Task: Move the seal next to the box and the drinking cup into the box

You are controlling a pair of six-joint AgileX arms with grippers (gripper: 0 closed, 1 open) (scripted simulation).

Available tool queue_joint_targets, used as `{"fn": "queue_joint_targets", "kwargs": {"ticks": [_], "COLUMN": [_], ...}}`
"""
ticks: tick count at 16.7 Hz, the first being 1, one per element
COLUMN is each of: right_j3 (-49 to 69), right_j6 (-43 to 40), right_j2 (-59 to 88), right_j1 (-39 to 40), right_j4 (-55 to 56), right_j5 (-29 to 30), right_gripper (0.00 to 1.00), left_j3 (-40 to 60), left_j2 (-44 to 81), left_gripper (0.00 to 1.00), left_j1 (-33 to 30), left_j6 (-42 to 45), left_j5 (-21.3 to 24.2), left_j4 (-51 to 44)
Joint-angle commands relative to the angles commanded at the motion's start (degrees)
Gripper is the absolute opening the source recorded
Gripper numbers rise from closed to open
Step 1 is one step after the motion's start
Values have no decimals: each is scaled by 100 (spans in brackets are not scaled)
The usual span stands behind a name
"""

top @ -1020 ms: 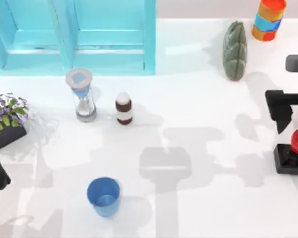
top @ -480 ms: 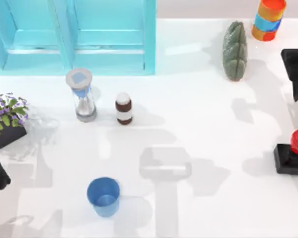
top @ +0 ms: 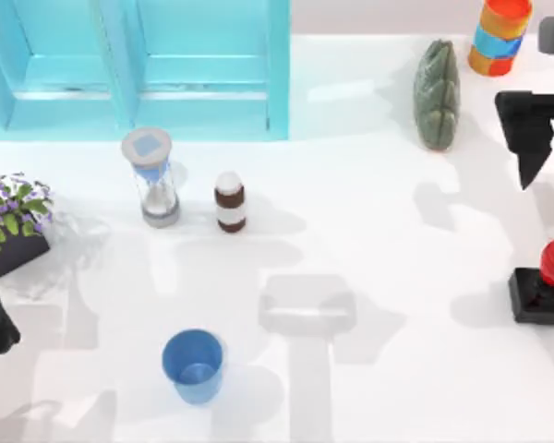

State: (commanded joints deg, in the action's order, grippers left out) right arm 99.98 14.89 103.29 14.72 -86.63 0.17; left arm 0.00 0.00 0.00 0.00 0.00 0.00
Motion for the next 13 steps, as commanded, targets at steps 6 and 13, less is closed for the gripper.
{"fn": "queue_joint_targets", "kwargs": {"ticks": [6,13], "right_j3": [621,1486], "right_j6": [1548,3482], "right_j2": [758,1933], "right_j1": [1799,3675], "right_j4": [196,530], "right_j5": [58,57], "right_gripper": [100,100], "left_j3": [0,0], "left_j2": [0,0], "left_gripper": [100,100], "left_j1": [0,0], "left_j6": [0,0], "left_j5": [0,0], "left_j4": [0,0]}}
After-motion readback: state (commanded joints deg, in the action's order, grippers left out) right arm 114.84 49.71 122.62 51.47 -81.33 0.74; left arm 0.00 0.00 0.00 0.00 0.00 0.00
